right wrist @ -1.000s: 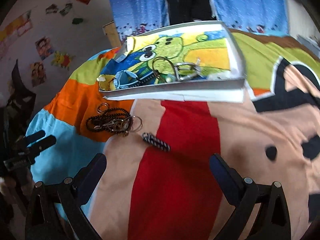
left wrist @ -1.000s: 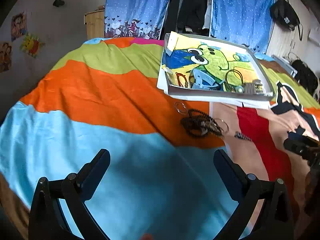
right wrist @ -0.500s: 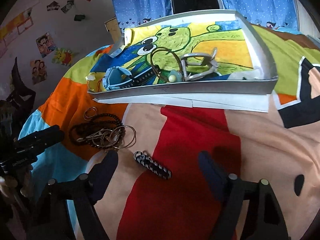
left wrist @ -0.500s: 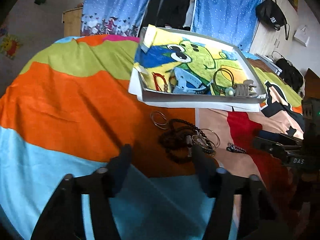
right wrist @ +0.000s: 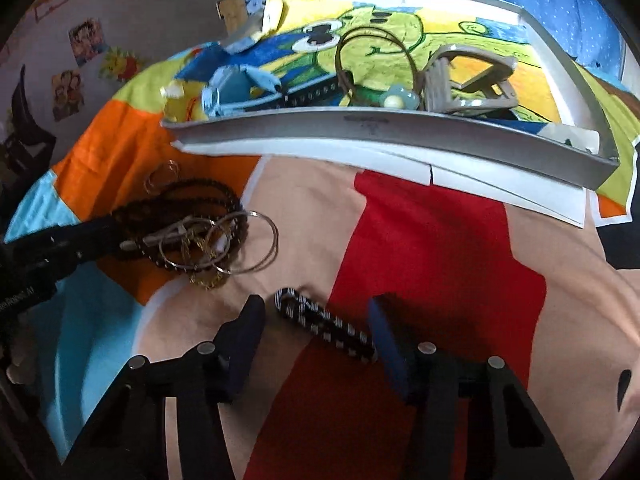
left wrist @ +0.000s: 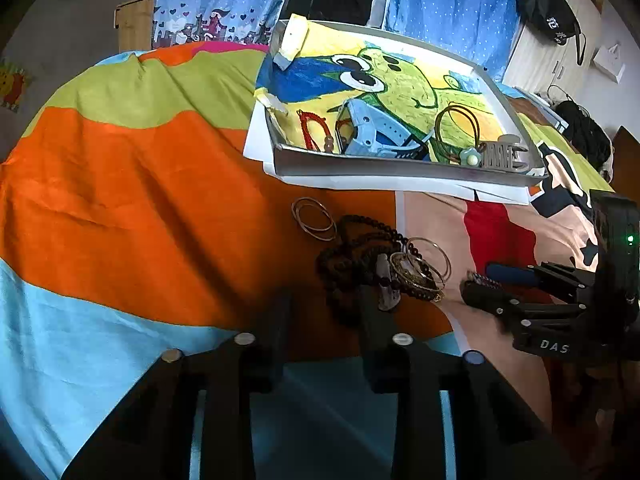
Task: Organize jewelry
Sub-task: 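Move the right tool down toward the black-and-white hair clip, then grasp the black-and-white hair clip with the right tool while the left tool grasps the black beaded bracelet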
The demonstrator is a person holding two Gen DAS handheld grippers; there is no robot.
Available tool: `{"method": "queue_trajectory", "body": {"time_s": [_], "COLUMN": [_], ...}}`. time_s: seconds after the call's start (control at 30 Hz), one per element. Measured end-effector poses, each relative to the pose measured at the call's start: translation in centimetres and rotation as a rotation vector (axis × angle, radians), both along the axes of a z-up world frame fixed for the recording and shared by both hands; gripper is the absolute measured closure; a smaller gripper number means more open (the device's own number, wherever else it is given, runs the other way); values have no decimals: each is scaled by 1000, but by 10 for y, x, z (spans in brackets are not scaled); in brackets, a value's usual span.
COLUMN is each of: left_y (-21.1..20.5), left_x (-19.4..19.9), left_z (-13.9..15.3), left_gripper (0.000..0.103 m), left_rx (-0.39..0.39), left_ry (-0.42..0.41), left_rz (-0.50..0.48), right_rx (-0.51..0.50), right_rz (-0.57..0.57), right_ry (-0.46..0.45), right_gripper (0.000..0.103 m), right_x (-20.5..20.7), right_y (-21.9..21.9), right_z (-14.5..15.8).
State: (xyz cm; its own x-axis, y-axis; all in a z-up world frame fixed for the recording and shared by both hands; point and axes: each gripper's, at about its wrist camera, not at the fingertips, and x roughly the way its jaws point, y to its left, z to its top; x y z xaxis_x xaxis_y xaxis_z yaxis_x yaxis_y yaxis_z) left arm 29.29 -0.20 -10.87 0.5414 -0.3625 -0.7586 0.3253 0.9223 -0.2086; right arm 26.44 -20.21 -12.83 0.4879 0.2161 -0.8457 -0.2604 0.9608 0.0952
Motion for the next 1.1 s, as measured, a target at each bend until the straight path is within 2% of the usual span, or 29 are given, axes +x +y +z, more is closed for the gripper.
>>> {"method": "queue_trajectory", "body": {"time_s": [0.13,0.2,0.27,0.4,0.5,0.6,0.67,0.8,0.9,1.1], "left_y": [-3,-7,-11,-12,-14,-20,-25,-24,-21,-20], "left_x": [-4,-8,-10,-12,-15,-22,-29,-37,-42,-70], "left_z": [0,1,1,4,9,15,23,38,47,54], "left_gripper": [85,90,92,99,100,100,100,100,100,100], "left_rx": [18,36,57,60,60,96,123,111,88,32], "left_ry": [-14,-32,-49,-63,-86,-127,-175,-230,-239,-188], "left_rz": [10,5,-1,13,18,11,12,29,34,29], "right_rx": [2,8,6,11,18,25,31,60,73,178], "right_rz": [-23,-30,-32,-29,-23,-19,-22,-24,-18,-16], "right_ry": [17,19,19,21,19,14,6,4,1,-25], "right_gripper": [61,62,70,74,77,81,92,92,92,92], "right_x": [0,0,-1,-3,-4,-5,-7,-7,-9,-17], "right_y": [-5,-6,-7,-8,-5,-5,-8,-10,-9,-10], "right_z": [-1,-1,-1,0,2,4,7,10,11,31]}}
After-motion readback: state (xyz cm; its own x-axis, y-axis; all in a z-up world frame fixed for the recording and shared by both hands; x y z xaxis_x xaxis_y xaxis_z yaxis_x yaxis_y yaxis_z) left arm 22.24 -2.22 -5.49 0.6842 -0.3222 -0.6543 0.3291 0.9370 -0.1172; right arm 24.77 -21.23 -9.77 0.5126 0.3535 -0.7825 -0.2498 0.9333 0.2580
